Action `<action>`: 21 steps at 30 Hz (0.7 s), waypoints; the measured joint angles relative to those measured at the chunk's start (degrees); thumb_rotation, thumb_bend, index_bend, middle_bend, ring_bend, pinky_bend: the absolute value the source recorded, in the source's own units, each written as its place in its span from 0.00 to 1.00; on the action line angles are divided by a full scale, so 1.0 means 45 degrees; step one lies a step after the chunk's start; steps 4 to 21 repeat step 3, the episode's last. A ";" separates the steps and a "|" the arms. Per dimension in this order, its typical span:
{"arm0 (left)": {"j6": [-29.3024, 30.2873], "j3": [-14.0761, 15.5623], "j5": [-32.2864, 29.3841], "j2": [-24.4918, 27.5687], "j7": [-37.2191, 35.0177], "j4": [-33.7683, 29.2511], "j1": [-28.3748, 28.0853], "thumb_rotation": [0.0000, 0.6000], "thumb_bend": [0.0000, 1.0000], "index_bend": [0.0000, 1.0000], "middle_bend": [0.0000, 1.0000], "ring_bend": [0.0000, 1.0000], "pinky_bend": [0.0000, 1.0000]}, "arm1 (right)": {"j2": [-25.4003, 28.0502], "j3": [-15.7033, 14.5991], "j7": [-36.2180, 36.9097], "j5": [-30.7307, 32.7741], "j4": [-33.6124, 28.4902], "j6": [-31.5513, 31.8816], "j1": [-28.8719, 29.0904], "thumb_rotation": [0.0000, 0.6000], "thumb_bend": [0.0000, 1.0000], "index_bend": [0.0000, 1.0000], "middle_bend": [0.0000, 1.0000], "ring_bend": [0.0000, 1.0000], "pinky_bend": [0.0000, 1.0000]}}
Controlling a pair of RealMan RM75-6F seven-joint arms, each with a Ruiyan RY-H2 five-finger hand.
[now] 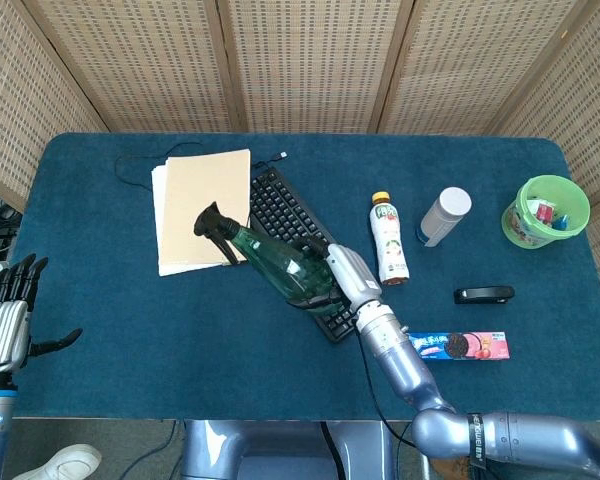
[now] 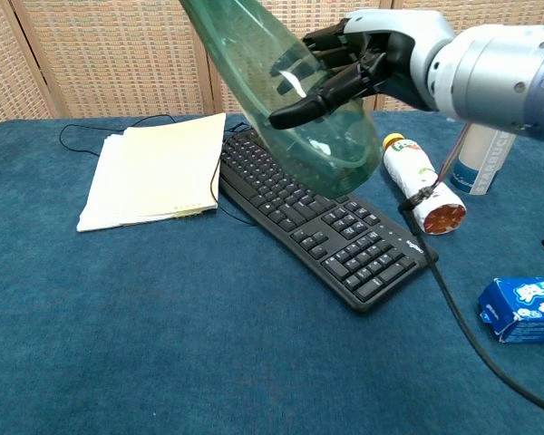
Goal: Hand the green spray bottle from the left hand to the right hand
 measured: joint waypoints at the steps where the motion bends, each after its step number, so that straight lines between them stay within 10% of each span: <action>1: -0.0037 -0.0019 0.0012 0.0004 -0.0014 0.0012 0.0011 1.00 0.02 0.00 0.00 0.00 0.00 | -0.0103 -0.0080 0.0057 -0.0082 0.0056 -0.0016 0.0010 1.00 0.32 0.66 0.37 0.44 0.51; 21: -0.0105 -0.0058 0.0030 0.0011 -0.0042 0.0027 0.0030 1.00 0.02 0.00 0.00 0.00 0.00 | -0.0334 -0.0342 0.0095 -0.0308 0.0202 0.0004 0.0018 1.00 0.32 0.66 0.37 0.44 0.51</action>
